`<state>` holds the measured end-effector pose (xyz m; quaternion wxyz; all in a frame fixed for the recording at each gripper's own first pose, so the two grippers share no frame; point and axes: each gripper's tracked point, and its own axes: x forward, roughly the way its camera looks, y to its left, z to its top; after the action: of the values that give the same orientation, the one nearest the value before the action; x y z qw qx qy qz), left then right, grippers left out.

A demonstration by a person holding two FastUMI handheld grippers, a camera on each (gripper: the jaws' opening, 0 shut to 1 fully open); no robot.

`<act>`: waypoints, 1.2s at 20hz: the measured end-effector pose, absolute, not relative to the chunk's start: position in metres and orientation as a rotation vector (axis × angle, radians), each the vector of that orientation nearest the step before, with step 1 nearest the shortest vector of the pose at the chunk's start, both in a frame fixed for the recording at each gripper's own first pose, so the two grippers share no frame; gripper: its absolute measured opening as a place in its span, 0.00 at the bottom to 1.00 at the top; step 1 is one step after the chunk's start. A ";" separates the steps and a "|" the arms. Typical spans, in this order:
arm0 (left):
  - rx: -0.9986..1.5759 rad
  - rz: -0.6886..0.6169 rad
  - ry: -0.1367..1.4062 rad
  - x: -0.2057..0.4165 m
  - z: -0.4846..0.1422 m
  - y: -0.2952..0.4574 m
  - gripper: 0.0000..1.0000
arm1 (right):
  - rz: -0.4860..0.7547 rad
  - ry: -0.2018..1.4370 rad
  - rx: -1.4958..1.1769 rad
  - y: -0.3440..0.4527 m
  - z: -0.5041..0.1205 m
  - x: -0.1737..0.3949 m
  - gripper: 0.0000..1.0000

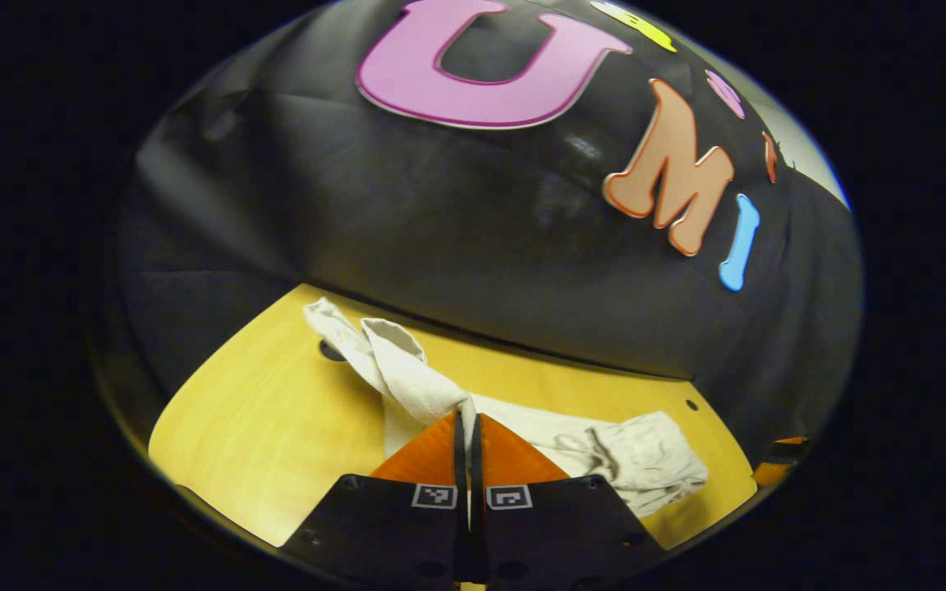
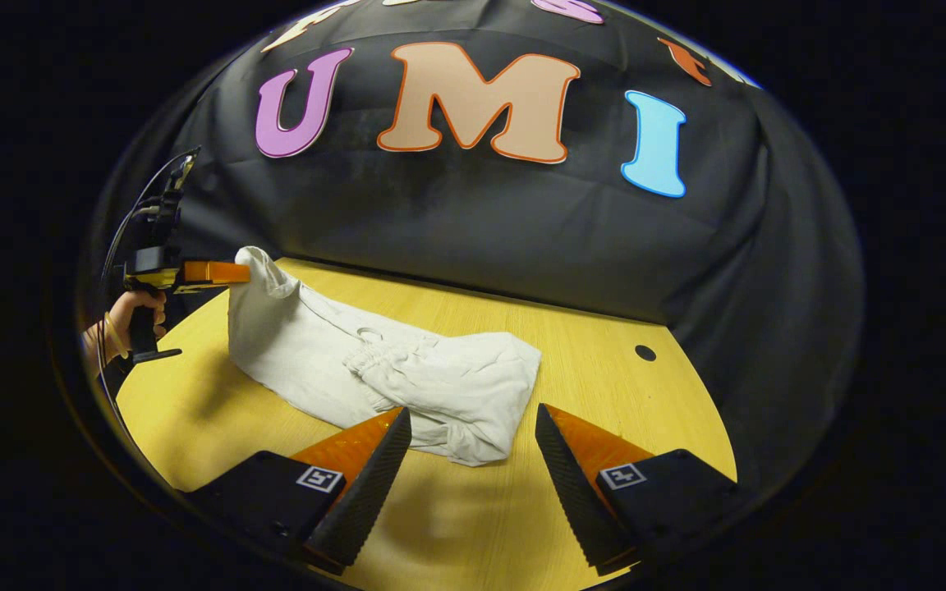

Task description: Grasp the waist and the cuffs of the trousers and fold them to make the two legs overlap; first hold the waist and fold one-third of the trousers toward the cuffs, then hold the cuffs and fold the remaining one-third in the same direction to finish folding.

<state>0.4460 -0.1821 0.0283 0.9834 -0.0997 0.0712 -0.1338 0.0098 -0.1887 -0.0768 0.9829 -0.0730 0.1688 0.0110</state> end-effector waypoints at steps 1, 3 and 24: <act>-0.191 -0.299 0.131 0.443 0.037 -0.204 0.00 | 0.019 0.337 -0.142 -0.194 -0.077 0.009 0.98; -0.158 -0.358 0.106 0.435 0.052 -0.247 0.00 | 0.016 0.332 -0.127 -0.205 -0.076 0.006 0.99; 0.121 -0.599 0.416 0.362 -0.106 -0.489 0.62 | -0.035 0.313 -0.055 -0.321 -0.079 -0.017 0.97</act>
<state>0.3624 -0.4887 -0.1063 0.9325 0.0590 0.2032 -0.2928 -0.0172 -0.3206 -0.0791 0.9872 -0.0274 0.1559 -0.0174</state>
